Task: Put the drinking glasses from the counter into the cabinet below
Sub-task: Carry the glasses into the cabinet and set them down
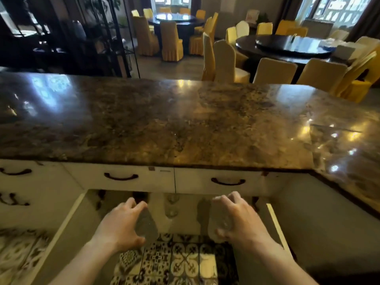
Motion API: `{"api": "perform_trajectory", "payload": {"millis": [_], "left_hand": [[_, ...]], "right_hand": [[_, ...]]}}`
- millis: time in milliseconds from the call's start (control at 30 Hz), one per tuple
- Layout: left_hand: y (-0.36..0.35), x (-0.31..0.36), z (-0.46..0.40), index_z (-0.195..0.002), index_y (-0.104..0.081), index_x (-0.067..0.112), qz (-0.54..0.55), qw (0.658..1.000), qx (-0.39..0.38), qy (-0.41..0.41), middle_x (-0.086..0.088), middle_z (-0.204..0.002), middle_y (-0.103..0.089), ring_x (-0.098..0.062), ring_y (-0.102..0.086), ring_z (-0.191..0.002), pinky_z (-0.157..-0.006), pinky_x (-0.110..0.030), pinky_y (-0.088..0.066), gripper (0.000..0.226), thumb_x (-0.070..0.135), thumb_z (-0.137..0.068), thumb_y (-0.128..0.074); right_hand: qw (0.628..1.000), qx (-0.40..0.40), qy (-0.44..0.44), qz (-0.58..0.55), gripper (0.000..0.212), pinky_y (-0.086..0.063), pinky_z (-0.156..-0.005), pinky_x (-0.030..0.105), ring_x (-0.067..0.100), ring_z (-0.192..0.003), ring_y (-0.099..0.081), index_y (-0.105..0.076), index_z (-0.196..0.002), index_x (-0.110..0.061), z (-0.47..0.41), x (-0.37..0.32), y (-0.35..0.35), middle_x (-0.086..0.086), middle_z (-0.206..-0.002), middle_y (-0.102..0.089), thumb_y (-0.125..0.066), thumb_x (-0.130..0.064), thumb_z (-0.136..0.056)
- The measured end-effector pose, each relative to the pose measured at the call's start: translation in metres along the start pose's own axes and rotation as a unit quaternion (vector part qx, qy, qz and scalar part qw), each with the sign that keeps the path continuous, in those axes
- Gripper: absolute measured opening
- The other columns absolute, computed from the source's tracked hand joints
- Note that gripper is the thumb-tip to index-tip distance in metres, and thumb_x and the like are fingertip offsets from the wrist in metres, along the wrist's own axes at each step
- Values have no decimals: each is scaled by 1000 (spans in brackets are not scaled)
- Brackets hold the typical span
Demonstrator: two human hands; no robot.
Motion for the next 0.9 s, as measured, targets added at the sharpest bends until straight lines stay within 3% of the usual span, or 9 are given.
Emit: {"api": "perform_trajectory", "payload": {"millis": [100, 167, 267, 467, 567, 667, 700, 800, 900], "left_hand": [[-76, -6, -11, -145, -31, 44, 19, 998, -48, 32, 8, -145, -34, -17, -49, -122, -93, -28, -50, 91, 59, -68, -78], [-128, -10, -25, -144, -28, 45, 30, 996, -72, 44, 5, -155, -23, -21, -48, -129, -95, -32, -50, 91, 60, -69, -77], [-206, -19, -57, -144, -27, 45, 43, 995, -74, 44, 11, -149, -24, -21, -44, -129, -97, -35, -49, 88, 61, -70, -73], [-357, -59, -131, -140, -31, 42, 57, 993, -86, 64, 4, -143, -34, -25, -48, -125, -96, -43, -49, 82, 66, -71, -68], [-420, -76, -176, -141, -32, 40, 46, 997, -58, 22, 6, -133, -42, -22, -49, -120, -93, -38, -49, 86, 59, -68, -72], [-474, -93, -224, -137, -32, 32, 48, 998, -50, 7, 3, -129, -48, -21, -50, -115, -91, -36, -48, 88, 52, -65, -77], [-492, -97, -239, -133, -34, 28, 56, 998, -37, 1, 2, -124, -50, -21, -51, -110, -87, -35, -48, 86, 51, -63, -78], [-537, -100, -292, -131, -37, 23, 57, 997, -1, -41, -1, -123, -52, -24, -54, -107, -81, -35, -48, 83, 51, -64, -79], [-574, -99, -344, -134, -38, 23, 52, 996, 24, -71, -3, -129, -51, -26, -52, -112, -84, -38, -52, 87, 48, -64, -83]], "right_hand": [[999, -36, -23, -6, 80, -50, -102, 38, 24, -136, -41, -30, -143, -46, -4, 34, -67, 2, -152, -32, -78, -47, -79], [998, -52, -26, -2, 78, -50, -97, 38, 26, -138, -39, -26, -146, -44, -10, 55, -116, 4, -153, -29, -73, -51, -83], [998, -51, -39, -5, 76, -50, -97, 39, 28, -141, -36, -27, -148, -40, -31, 89, -188, 2, -153, -25, -69, -53, -85], [995, -64, -78, -1, 81, -45, -106, 43, 32, -149, -23, -24, -151, -38, -85, 154, -332, 6, -162, -16, -72, -47, -87], [995, -38, -88, 0, 75, -52, -90, 41, 31, -129, -45, -36, -144, -34, -125, 180, -399, 5, -146, -35, -77, -39, -81], [992, -22, -118, -28, 50, -57, -76, 41, 29, -100, -63, -60, -121, -27, -164, 209, -455, 6, -118, -62, -80, -32, -76], [992, -8, -119, -40, 48, -56, -77, 38, 27, -99, -63, -62, -118, -29, -177, 219, -474, 5, -115, -63, -81, -31, -74], [993, 40, -95, -52, 73, -46, -91, 32, 25, -118, -53, -50, -138, -38, -225, 249, -520, 4, -135, -49, -85, -38, -74], [995, 76, -57, -28, 79, -43, -98, 35, 28, -129, -48, -48, -145, -33, -273, 275, -555, 6, -144, -45, -86, -39, -75]]}}
Point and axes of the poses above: each hand's wrist, its own z-axis away from the middle knuckle, its own y-axis out of the back of the hand, x = y × z, the point moved 6 cm from there along -z, towards the middle knuckle
